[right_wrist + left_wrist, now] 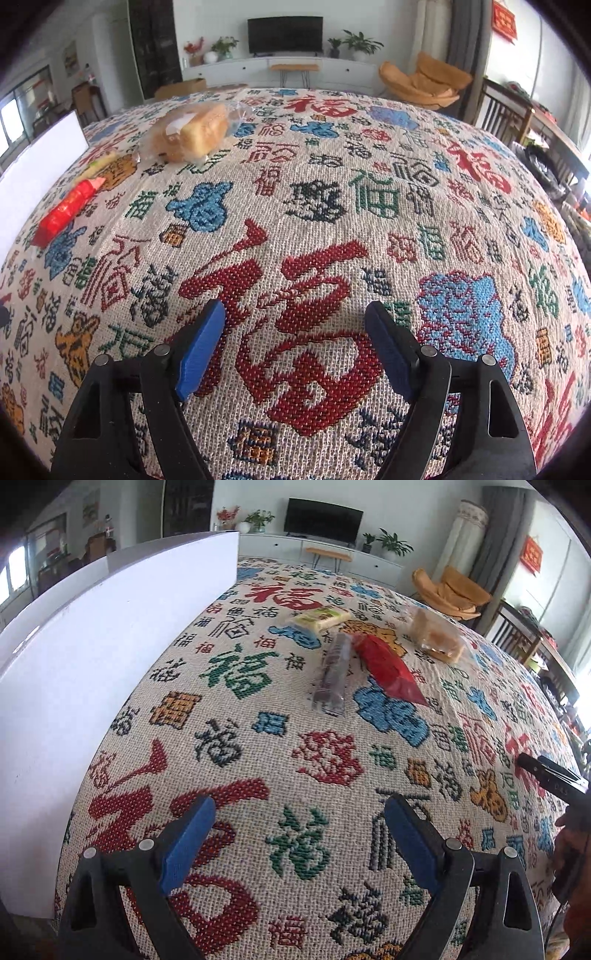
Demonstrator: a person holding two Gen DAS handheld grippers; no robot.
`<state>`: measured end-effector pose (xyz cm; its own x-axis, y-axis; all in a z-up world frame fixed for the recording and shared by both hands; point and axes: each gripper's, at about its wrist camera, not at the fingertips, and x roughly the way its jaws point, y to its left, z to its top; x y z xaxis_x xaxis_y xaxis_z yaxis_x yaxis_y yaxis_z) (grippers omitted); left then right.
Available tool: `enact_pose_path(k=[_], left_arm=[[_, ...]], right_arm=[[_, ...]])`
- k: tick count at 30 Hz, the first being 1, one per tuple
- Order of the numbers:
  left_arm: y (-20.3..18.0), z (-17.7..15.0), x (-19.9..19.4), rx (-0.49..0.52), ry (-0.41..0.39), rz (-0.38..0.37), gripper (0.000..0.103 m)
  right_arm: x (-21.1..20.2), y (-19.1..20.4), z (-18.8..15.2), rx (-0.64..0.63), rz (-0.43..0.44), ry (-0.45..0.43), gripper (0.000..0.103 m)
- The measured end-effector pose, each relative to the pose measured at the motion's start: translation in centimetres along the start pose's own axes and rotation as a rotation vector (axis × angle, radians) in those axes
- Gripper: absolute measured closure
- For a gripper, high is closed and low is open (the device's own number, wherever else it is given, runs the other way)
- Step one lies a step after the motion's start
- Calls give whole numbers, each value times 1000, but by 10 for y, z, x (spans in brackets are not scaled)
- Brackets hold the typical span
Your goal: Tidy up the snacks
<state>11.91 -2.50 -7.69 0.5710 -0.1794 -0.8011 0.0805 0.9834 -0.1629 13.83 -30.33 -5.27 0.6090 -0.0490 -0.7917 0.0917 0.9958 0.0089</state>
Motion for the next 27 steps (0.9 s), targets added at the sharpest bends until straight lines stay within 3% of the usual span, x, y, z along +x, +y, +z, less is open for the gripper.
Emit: enact_pose_path(k=[6,11,27], left_arm=[[-9,-2,7,48,22,72,10],[-18,-5,13,101,46,105,3],[-21,-4,14,113,51,115,0]], right_arm=[[1,0,-1,-1,-3,-1,22],[2,0,-1,-1,-2,-1,21],[2,0,-1,-1,-2,-1,21]])
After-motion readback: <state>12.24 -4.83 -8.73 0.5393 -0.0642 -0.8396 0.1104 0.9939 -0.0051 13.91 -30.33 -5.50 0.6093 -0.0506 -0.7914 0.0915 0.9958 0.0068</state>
